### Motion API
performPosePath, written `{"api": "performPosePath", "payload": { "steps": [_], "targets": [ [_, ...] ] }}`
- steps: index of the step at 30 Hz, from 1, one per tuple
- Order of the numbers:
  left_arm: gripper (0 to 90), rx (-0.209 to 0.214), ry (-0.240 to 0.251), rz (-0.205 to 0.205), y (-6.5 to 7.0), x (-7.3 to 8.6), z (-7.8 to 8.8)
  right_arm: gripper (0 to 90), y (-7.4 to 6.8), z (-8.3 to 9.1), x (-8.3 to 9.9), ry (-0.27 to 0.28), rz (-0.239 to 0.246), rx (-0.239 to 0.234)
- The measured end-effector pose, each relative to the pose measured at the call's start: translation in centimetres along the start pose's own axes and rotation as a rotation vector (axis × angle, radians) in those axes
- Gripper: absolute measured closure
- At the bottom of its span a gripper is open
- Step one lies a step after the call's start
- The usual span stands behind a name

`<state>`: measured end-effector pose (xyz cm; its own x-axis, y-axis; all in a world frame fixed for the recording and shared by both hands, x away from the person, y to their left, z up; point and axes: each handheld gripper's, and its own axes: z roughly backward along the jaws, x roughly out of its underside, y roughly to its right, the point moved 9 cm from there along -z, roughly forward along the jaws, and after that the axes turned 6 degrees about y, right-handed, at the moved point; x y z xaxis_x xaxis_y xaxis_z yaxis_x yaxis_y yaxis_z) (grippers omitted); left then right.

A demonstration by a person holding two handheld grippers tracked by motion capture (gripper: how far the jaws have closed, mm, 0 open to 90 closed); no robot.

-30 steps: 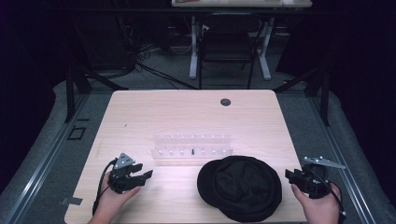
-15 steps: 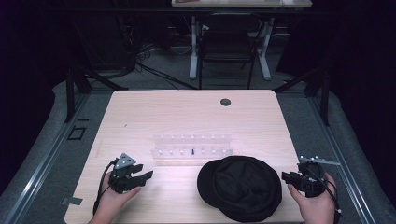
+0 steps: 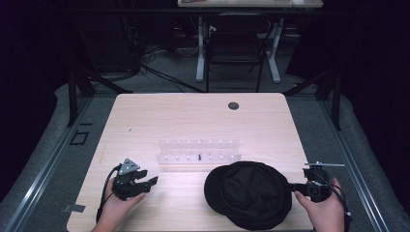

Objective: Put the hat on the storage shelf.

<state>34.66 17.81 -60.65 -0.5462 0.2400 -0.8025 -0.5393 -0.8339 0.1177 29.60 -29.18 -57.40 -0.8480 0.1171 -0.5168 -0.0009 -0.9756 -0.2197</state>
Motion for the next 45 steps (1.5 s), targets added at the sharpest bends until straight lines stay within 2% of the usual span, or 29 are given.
{"api": "performPosePath", "payload": {
  "steps": [1,2,3,17,23,29,30,31,37,38,39,42,44,45],
  "targets": [
    [46.5,0.000,0.001,0.000,0.0,0.0,0.0,71.4,0.3,0.1,0.2,-0.030,0.022,0.021],
    [46.4,0.000,0.001,0.000,0.0,0.0,0.0,70.9,0.0,-0.2,0.2,-0.022,0.002,0.010],
    [46.4,-0.001,0.002,0.000,0.0,0.0,0.0,70.7,0.0,-0.4,0.2,-0.026,0.006,0.001],
    [46.4,-0.004,0.001,0.002,-0.1,0.0,0.0,70.3,0.3,-1.3,1.0,-0.120,-0.033,0.015],
    [46.4,-0.005,-0.001,0.000,0.0,0.0,0.0,71.2,0.7,-1.7,0.9,-0.144,-0.079,-0.008],
    [46.4,-0.005,-0.003,0.000,0.0,0.1,0.0,73.3,0.8,-2.2,1.0,-0.170,-0.088,-0.022],
    [46.4,-0.005,-0.003,0.001,0.0,0.0,0.0,73.7,1.1,-2.0,1.0,-0.197,-0.072,0.007],
    [46.4,-0.006,-0.001,0.001,0.0,0.0,0.0,74.2,0.7,-2.3,1.0,-0.188,-0.091,-0.030],
    [46.4,-0.009,0.002,0.002,-0.1,0.0,0.0,77.3,0.8,-2.8,0.9,-0.203,-0.100,-0.040],
    [46.4,-0.009,0.001,0.001,-0.1,0.0,0.0,78.0,0.7,-2.9,0.9,-0.210,-0.105,-0.059],
    [46.4,-0.010,0.001,0.001,-0.1,0.0,0.0,78.2,0.7,-3.0,0.9,-0.204,-0.111,-0.048],
    [46.4,-0.010,0.002,0.002,-0.1,0.0,0.0,79.5,0.8,-3.1,1.0,-0.228,-0.106,-0.062],
    [46.4,-0.011,0.001,0.001,-0.1,0.0,0.0,79.3,0.7,-3.2,1.0,-0.232,-0.118,-0.061],
    [46.4,-0.011,0.002,0.001,-0.1,0.0,0.0,79.1,1.3,-2.9,1.1,-0.264,-0.085,-0.021]
  ]
}}
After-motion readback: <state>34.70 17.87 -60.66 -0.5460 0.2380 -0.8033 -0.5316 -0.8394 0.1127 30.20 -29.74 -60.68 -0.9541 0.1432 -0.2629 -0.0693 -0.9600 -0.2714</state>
